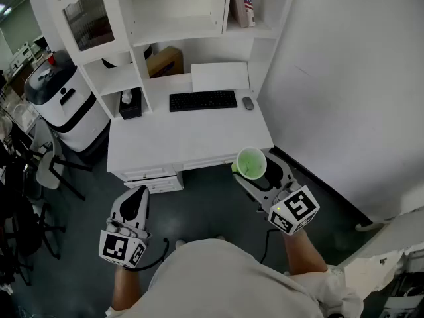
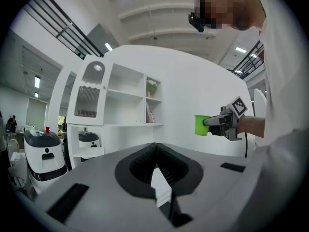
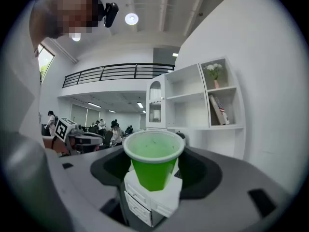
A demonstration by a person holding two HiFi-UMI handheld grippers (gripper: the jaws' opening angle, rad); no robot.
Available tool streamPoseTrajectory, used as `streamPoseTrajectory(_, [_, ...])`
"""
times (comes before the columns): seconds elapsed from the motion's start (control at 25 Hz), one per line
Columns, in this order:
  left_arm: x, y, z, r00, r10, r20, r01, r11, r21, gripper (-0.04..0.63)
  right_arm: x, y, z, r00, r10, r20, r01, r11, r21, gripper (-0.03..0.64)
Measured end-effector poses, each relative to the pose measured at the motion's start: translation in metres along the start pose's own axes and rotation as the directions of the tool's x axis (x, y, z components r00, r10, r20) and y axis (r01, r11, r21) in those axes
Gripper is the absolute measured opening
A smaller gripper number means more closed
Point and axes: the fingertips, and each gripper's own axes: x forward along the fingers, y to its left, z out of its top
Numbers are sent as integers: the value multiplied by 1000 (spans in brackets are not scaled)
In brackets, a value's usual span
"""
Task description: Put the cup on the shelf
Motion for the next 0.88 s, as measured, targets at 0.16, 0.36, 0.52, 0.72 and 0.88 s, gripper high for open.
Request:
streamPoseTrajectory(0.16, [0,-1,0,1000,2,-3,-2,1000,1,0,0,-1,0,1000,2,1,-2,1000,-1,314])
streamPoseTrajectory(0.36, [2,-4,1,1000,3,-6,-3,1000,1,0,-2,-3,0,1000,6,1,-6,1000,4,314])
streamPoseTrajectory(0.52, [4,-7,0,1000,3,-9,-3,1000,2,0,-3,-5,-1,1000,14,8,-14,1000,20,316])
streamPoseTrajectory(0.72, [6,-14,0,1000,11,-11,-11,1000,6,0,-8,-12,-1,1000,15,18,-16,1000,24,314])
streamPoseTrajectory(0.88, [10,-22,1,999,30,-12,-30,1000,7,0,-13,-20,-3,1000,26,15,-26,999,18,314])
